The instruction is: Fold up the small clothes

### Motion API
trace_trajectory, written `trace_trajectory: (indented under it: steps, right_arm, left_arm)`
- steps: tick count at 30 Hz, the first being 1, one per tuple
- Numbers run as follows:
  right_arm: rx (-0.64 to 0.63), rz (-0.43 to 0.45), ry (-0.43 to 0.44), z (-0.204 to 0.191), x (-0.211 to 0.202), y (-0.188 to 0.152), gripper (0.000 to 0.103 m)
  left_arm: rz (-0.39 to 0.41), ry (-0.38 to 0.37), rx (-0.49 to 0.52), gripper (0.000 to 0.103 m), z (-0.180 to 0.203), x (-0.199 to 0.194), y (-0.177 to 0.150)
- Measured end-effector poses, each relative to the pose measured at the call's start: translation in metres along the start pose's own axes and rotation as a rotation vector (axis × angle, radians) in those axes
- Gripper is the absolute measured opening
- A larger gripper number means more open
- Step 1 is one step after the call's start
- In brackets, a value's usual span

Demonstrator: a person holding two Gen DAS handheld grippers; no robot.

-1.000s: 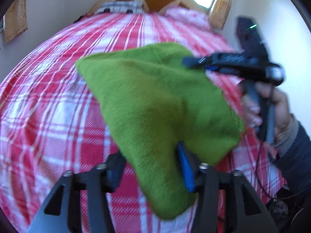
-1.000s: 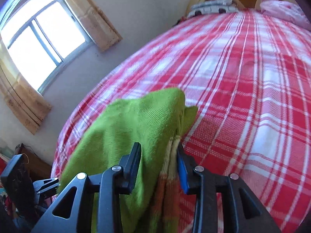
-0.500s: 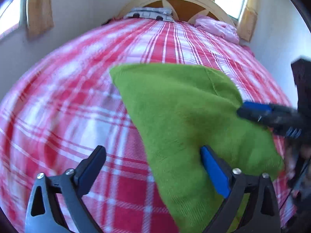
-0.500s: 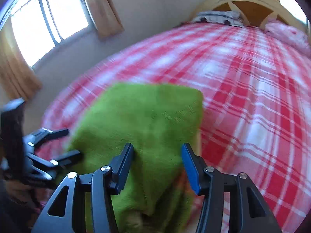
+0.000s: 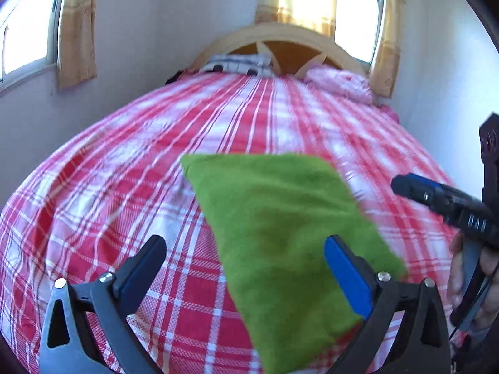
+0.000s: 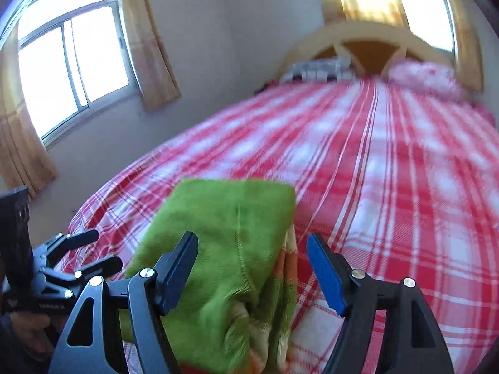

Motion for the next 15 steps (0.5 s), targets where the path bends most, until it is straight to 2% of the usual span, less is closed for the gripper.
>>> trace_trajectory:
  steps: [4,15]
  right_arm:
    - [-0.035,0.038,-0.029,-0.017,-0.026,-0.003,0.074]
    - [-0.025,0.072,-0.023,-0.025,-0.054,-0.005,0.074]
  left_arm:
    - [0.051,-0.02,0.009,0.103,0.008,-0.018,0.011]
    - [0.088,-0.047,0.032,0.103,0.022,-0.037,0.014]
Point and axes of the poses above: each gripper's, at about its wrist camera, not at the fingertips, and x roughly the way its jaws point, z to its right, y to its top, the point moved 1 cm from there along x, roughly the way its jaws point, and after that the axes turned 7 degrees about y, right-handed, at the moved point
